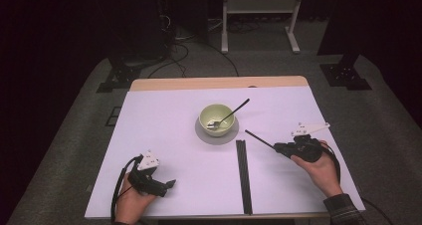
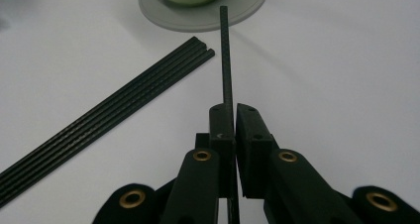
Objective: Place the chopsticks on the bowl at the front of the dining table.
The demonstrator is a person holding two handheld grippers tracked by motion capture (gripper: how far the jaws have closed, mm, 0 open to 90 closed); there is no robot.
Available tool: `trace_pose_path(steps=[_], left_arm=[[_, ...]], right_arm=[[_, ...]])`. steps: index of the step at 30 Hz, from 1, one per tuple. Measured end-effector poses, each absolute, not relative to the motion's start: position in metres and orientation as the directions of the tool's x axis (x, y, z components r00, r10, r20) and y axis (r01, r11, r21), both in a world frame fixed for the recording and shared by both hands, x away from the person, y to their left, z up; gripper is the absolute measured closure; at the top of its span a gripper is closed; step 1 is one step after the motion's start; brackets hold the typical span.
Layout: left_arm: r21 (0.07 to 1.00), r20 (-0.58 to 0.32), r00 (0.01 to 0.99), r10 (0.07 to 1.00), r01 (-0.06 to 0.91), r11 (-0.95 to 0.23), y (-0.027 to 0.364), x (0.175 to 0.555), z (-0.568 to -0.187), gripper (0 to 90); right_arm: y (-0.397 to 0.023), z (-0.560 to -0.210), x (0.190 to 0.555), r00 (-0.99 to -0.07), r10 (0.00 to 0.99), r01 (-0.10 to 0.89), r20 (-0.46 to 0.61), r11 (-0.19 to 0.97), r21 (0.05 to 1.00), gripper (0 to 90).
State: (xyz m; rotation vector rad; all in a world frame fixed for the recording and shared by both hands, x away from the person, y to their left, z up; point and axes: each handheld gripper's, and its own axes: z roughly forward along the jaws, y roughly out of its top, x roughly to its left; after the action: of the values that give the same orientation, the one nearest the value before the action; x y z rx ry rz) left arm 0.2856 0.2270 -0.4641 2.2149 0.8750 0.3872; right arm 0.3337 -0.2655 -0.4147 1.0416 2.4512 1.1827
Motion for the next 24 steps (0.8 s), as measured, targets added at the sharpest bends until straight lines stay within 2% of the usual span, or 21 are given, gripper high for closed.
trace_pose_path(steps=[24], left_arm=[[0.712, 0.016, 0.726, 0.688, 0.475, -0.518, 0.227, 0.286, -0.464, 0.0]], right_arm=[[-0.252, -0.385, 0.336, -0.745, 0.658, 0.451, 0.109, 0.377, 0.809, 85.9]])
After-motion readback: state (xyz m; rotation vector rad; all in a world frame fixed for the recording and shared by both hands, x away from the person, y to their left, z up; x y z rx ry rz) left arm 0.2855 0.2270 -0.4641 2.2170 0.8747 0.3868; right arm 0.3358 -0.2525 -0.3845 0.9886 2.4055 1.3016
